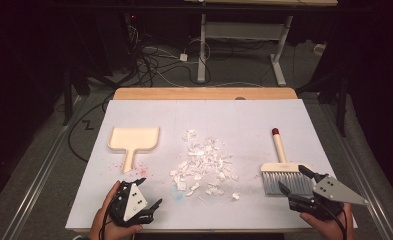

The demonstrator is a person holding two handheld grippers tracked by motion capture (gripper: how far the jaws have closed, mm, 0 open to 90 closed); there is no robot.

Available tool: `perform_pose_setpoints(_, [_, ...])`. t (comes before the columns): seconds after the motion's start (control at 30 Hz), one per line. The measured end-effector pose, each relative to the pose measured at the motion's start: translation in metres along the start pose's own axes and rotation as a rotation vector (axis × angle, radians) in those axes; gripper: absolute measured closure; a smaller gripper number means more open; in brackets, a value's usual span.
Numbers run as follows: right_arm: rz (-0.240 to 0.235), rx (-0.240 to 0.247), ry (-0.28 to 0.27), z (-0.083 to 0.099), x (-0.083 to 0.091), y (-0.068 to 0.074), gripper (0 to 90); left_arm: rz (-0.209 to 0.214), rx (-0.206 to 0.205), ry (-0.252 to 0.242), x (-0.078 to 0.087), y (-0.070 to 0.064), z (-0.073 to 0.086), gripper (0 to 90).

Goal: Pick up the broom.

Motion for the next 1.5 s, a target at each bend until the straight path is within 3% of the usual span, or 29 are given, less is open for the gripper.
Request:
perform_pose_setpoints(0.33, [0.04,0.007,0.03,0.0,-0.006,-0.002,22.8,0.024,-0.013,0.017,-0.005,-0.002,0.0,19.4])
perform_pose_setpoints(0.77, [0.109,-0.026,0.136,-0.008,-0.031,-0.029,23.1,0.04,-0.045,0.038,-0.011,-0.008,-0.002,19.4])
perform_pose_setpoints(0.93, [0.143,-0.071,0.329,-0.023,-0.064,-0.052,30.2,0.045,-0.062,0.049,-0.014,-0.009,-0.005,19.5])
perform_pose_setpoints(0.97, [0.143,-0.071,0.329,-0.023,-0.064,-0.052,30.2,0.046,-0.063,0.049,-0.014,-0.009,-0.005,19.5])
perform_pose_setpoints(1.0, [0.135,-0.143,0.378,-0.026,-0.078,-0.062,30.5,0.046,-0.067,0.051,-0.014,-0.009,-0.005,19.4])
perform_pose_setpoints(1.03, [0.135,-0.143,0.378,-0.026,-0.078,-0.062,30.5,0.046,-0.066,0.05,-0.014,-0.009,-0.004,19.4])
perform_pose_setpoints(1.07, [0.122,-0.176,0.428,-0.028,-0.092,-0.068,30.0,0.047,-0.065,0.05,-0.014,-0.009,-0.004,19.4])
perform_pose_setpoints(1.17, [0.132,-0.203,0.444,-0.028,-0.104,-0.074,30.3,0.05,-0.059,0.048,-0.014,-0.008,-0.003,19.5])
perform_pose_setpoints(1.2, [0.118,-0.243,0.493,-0.026,-0.115,-0.079,30.8,0.051,-0.059,0.049,-0.014,-0.008,-0.002,19.5])
perform_pose_setpoints(1.27, [0.105,-0.265,0.511,-0.025,-0.121,-0.081,32.8,0.05,-0.066,0.055,-0.014,-0.009,-0.002,19.5])
perform_pose_setpoints(1.3, [0.085,-0.3,0.566,-0.022,-0.132,-0.084,38.1,0.05,-0.068,0.057,-0.014,-0.009,-0.002,19.5])
perform_pose_setpoints(1.33, [0.085,-0.3,0.566,-0.022,-0.132,-0.084,38.1,0.05,-0.07,0.057,-0.013,-0.009,-0.001,19.5])
perform_pose_setpoints(1.37, [0.057,-0.322,0.606,-0.017,-0.142,-0.085,42.9,0.049,-0.071,0.057,-0.013,-0.009,-0.001,19.6])
perform_pose_setpoints(1.47, [0.035,-0.321,0.59,-0.02,-0.145,-0.083,56.5,0.048,-0.069,0.055,-0.013,-0.009,-0.001,19.7])
perform_pose_setpoints(1.5, [0.035,-0.321,0.59,-0.02,-0.145,-0.083,56.5,0.048,-0.069,0.055,-0.013,-0.009,-0.001,19.7])
Point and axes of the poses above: each handheld gripper's, and its own axes: x roughly backward along the jaws, z roughly out of its underside, y roughly to its left, the point moved 2 cm from there along -x, roughly forward along the jaws, and after that the axes turned 13 degrees about y, right-handed, at the moved point
